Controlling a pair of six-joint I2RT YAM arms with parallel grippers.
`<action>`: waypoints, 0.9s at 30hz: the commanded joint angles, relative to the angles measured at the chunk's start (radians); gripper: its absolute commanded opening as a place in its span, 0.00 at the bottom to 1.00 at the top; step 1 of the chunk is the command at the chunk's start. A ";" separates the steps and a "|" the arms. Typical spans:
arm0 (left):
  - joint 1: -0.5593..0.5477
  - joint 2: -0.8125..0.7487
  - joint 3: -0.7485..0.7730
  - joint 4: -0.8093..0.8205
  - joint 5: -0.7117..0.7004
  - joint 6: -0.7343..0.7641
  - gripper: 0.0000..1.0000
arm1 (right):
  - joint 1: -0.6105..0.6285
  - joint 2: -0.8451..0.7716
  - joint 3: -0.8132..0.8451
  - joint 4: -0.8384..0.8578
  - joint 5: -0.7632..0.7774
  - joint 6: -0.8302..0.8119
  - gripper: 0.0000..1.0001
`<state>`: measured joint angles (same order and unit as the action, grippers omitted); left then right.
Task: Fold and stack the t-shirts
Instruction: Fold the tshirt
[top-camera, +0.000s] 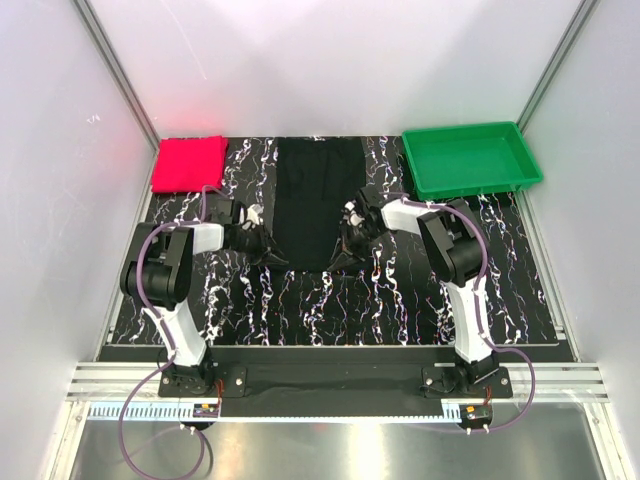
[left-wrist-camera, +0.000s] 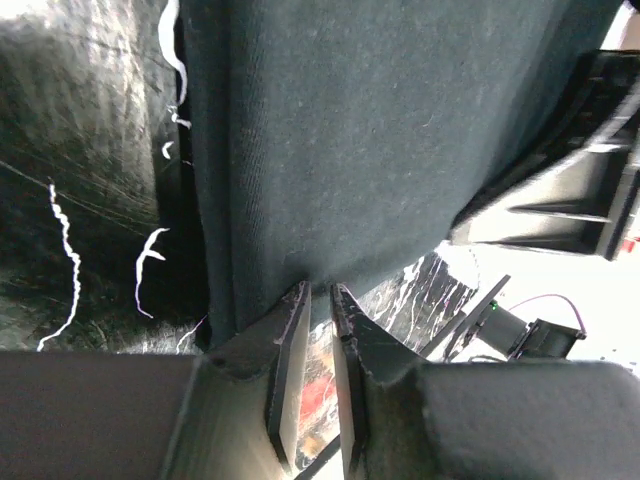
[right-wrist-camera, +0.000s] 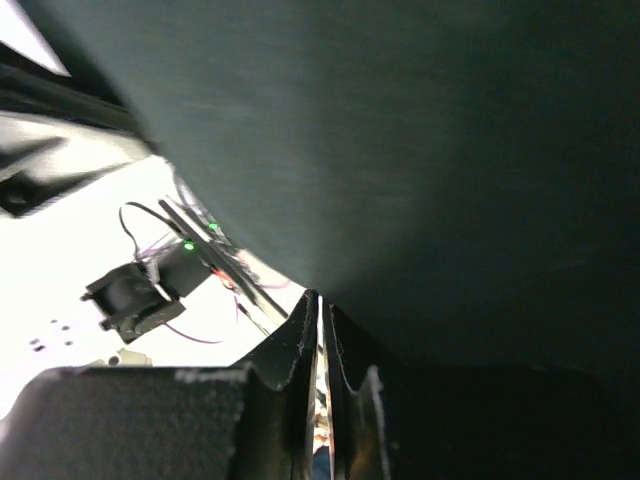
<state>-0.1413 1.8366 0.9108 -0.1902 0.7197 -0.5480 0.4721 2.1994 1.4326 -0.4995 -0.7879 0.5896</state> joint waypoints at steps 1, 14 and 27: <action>0.012 0.015 -0.044 0.028 -0.006 0.063 0.21 | -0.019 -0.020 -0.063 0.007 -0.001 -0.053 0.10; 0.083 -0.022 -0.118 -0.006 -0.040 0.118 0.17 | -0.214 -0.142 -0.271 0.010 0.012 -0.162 0.12; 0.083 -0.485 -0.203 -0.084 -0.094 -0.027 0.52 | -0.348 -0.480 -0.507 -0.007 0.087 -0.108 0.41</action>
<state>-0.0631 1.4937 0.7155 -0.2550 0.6796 -0.5293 0.1150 1.8256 0.9562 -0.4973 -0.7437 0.4500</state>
